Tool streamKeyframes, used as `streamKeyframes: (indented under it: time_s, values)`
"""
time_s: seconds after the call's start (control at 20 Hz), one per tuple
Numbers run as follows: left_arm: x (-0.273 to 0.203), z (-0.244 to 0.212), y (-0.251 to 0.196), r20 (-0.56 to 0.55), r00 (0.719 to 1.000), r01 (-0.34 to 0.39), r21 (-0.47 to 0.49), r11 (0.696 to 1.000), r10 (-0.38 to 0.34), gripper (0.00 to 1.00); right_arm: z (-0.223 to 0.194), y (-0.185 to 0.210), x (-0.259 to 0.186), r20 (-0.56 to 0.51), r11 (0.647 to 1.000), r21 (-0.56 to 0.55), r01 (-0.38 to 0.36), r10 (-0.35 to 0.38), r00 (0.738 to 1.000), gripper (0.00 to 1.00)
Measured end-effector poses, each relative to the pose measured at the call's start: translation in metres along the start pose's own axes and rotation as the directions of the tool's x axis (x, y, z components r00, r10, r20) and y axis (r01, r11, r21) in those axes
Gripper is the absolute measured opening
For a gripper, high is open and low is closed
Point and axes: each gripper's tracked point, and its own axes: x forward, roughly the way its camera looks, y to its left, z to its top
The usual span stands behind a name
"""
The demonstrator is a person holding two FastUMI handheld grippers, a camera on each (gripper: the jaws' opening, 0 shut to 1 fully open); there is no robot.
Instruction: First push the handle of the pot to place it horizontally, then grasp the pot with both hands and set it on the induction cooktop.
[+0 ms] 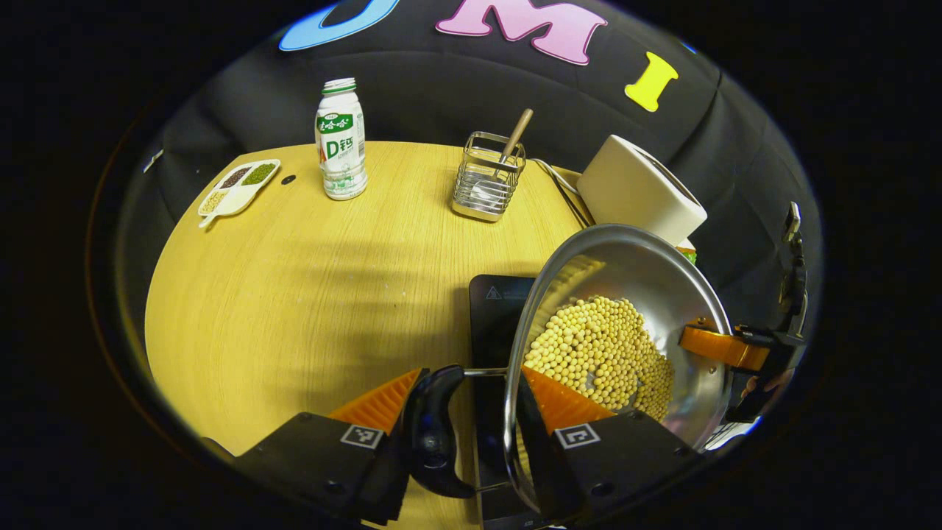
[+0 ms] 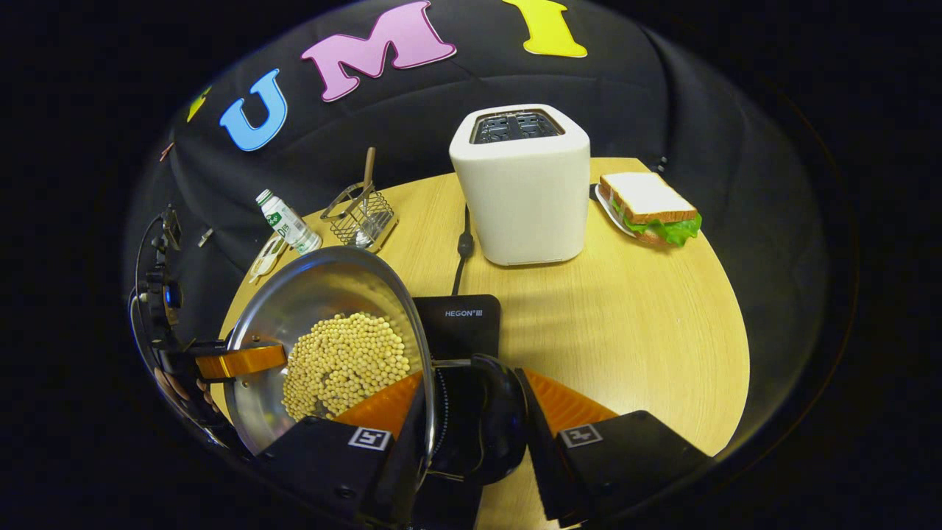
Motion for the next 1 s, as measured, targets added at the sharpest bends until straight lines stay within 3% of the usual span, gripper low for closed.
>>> streamKeyframes:
  time_s: [0.05,0.1,0.15,0.2,0.25,0.3,0.5,0.7,0.8,1.0]
  values:
    - [-0.001,-0.001,0.0,0.0,1.0,-0.014,-0.001,1.0,0.014,0.71,0.001,-0.003,-0.002,0.006,1.0,0.003,0.012,-0.012,1.0,0.77]
    - [-0.003,0.001,-0.001,0.017,1.0,-0.018,0.001,1.0,0.018,0.71,0.0,-0.006,-0.007,0.016,1.0,0.006,0.024,-0.025,1.0,0.75]
    - [-0.006,0.004,-0.001,0.04,0.999,-0.028,0.01,1.0,0.027,0.83,0.001,-0.01,-0.01,0.028,0.999,0.01,0.038,-0.038,0.999,0.88]
    - [-0.011,0.005,-0.001,0.061,0.998,-0.035,0.022,0.999,0.034,0.95,0.003,-0.013,-0.018,0.043,0.999,0.018,0.049,-0.05,0.998,0.93]
    - [-0.017,0.008,-0.002,0.082,0.996,-0.042,0.036,0.998,0.039,0.98,0.003,-0.014,-0.024,0.057,0.998,0.028,0.058,-0.06,0.997,1.0]
    - [-0.025,0.01,-0.002,0.107,0.993,-0.047,0.05,0.998,0.042,0.93,0.004,-0.013,-0.034,0.073,0.997,0.036,0.066,-0.069,0.995,0.99]
    - [-0.072,0.021,-0.004,0.224,0.973,-0.075,0.096,0.993,0.052,0.96,0.021,-0.008,-0.082,0.204,0.99,0.022,0.137,-0.138,0.969,0.99]
    - [-0.139,0.034,-0.007,0.368,0.929,-0.106,0.139,0.985,0.048,0.96,0.028,0.016,-0.138,0.301,0.989,0.064,0.133,-0.146,0.942,0.99]
    - [-0.176,0.042,-0.008,0.441,0.896,-0.124,0.152,0.981,0.046,0.96,0.04,0.024,-0.168,0.369,0.988,0.068,0.139,-0.155,0.916,0.99]
    - [-0.256,0.047,-0.007,0.593,0.804,-0.154,0.134,0.979,0.045,0.95,0.058,0.033,-0.229,0.537,0.973,0.008,0.233,-0.2,0.82,0.99]
